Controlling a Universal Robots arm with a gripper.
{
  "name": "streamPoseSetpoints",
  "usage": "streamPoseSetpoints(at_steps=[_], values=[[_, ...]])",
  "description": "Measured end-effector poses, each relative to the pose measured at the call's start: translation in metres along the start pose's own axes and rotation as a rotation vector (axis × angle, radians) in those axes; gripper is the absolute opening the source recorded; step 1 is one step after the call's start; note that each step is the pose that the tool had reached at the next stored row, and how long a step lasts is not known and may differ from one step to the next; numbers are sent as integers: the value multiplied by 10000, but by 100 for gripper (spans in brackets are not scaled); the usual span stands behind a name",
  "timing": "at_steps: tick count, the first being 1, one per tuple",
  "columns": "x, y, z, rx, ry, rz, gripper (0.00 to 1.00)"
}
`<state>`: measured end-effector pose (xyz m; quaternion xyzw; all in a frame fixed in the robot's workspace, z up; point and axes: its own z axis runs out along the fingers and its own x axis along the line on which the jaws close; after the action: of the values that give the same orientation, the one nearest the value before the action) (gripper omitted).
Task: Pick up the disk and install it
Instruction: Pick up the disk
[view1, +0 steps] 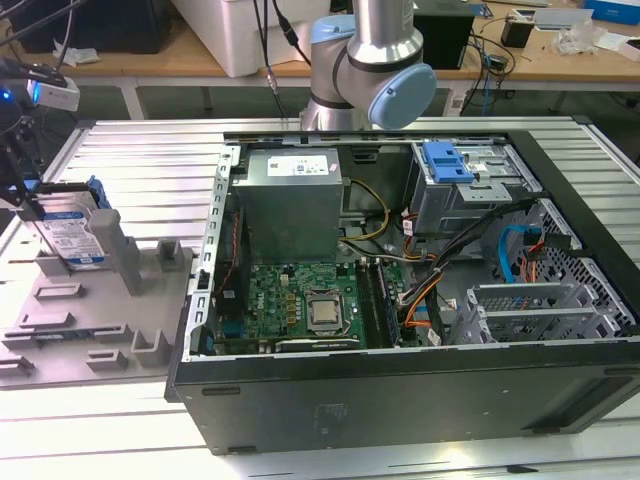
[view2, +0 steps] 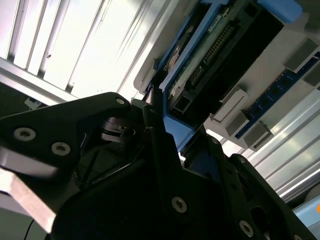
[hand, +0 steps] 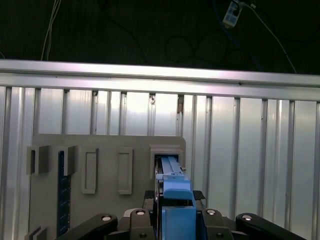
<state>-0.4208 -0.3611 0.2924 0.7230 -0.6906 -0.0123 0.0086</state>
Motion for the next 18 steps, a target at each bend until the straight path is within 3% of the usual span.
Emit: streamPoseSetpoints(at_steps=[18], values=[[0,-1,-1,11,-2,0,37]])
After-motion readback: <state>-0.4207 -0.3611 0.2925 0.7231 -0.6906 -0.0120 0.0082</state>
